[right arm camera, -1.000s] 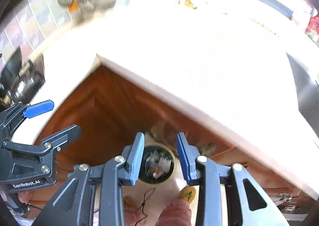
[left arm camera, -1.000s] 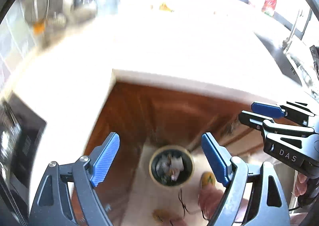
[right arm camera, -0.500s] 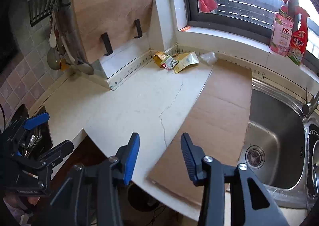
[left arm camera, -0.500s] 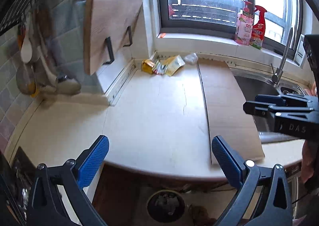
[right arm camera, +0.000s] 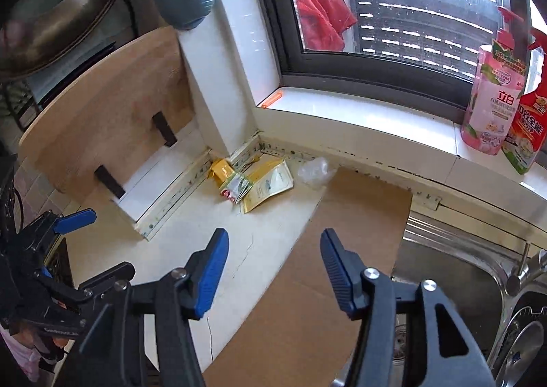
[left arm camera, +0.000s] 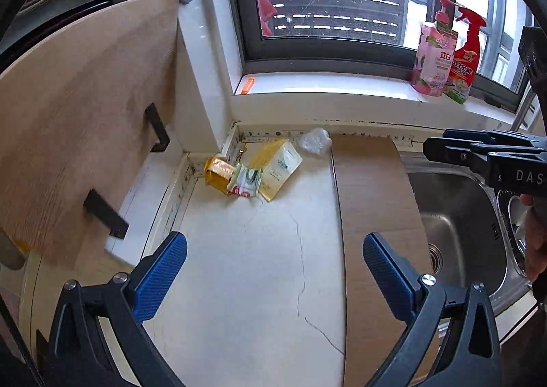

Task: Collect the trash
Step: 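Raise both tools back over the counter trash, then grasp the clear plastic bag with the right tool while the left tool grasps the toothpaste box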

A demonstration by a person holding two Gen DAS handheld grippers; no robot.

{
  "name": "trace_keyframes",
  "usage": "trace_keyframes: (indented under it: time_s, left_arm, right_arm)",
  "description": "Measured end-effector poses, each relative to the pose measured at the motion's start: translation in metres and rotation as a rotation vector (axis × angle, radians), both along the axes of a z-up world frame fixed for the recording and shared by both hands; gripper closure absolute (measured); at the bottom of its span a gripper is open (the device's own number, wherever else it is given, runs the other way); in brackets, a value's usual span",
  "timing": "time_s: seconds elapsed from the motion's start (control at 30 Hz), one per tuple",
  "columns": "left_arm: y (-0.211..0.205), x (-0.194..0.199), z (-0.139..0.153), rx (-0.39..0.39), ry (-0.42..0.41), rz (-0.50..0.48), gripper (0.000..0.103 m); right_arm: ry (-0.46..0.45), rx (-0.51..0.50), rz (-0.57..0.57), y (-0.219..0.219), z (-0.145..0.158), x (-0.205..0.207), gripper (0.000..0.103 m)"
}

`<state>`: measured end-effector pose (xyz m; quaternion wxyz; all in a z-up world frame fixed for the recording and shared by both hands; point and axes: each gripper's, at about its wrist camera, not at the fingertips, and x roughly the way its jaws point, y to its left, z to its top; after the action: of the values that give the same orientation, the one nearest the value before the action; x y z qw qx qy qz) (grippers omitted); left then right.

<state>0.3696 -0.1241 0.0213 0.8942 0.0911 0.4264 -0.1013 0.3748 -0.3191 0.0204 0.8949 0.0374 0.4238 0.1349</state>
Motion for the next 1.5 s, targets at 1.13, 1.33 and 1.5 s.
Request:
trace_keyframes:
  time_s: [1.13, 1.33, 1.5]
  left_arm:
    - [-0.072, 0.25, -0.166, 0.233, 0.178, -0.109, 0.001]
    - [-0.081, 0.266, -0.176, 0.275, 0.204, -0.174, 0.001]
    - [-0.084, 0.272, -0.189, 0.281, 0.3, -0.292, 0.001]
  right_arm:
    - [0.164, 0.107, -0.05, -0.017, -0.153, 0.215, 0.085]
    - [0.16, 0.2, -0.079, -0.052, -0.139, 0.187, 0.085]
    - [0.18, 0.195, -0.075, -0.062, -0.151, 0.173, 0.085]
